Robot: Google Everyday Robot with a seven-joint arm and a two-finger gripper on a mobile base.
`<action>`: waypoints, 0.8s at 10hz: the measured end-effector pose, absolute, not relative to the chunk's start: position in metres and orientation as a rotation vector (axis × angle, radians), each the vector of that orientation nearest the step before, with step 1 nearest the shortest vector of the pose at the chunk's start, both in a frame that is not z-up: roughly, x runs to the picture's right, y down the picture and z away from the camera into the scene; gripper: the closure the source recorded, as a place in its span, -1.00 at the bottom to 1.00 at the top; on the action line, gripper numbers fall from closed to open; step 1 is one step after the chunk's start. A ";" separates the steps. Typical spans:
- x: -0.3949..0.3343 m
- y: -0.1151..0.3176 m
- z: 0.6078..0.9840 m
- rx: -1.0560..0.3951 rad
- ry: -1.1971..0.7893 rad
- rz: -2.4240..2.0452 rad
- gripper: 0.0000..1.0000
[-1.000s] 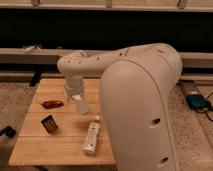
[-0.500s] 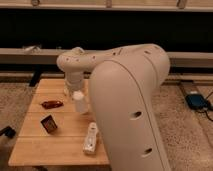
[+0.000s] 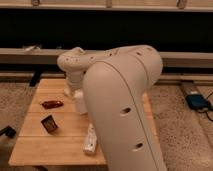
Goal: Place the ceramic cup over the eraser
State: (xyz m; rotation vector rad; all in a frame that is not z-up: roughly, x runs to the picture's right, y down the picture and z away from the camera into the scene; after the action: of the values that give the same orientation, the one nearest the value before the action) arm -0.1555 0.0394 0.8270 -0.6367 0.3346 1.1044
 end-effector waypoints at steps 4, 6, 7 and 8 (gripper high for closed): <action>-0.155 0.058 0.845 -0.634 0.372 1.093 -0.20; -0.154 0.068 0.848 -0.613 0.374 1.091 0.14; -0.156 0.070 0.847 -0.609 0.368 1.093 0.30; -0.155 0.071 0.841 -0.609 0.354 1.099 0.54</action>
State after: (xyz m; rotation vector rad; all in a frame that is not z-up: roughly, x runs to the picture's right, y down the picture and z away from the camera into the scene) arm -0.1552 0.0710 0.8405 -0.6088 0.3537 1.0991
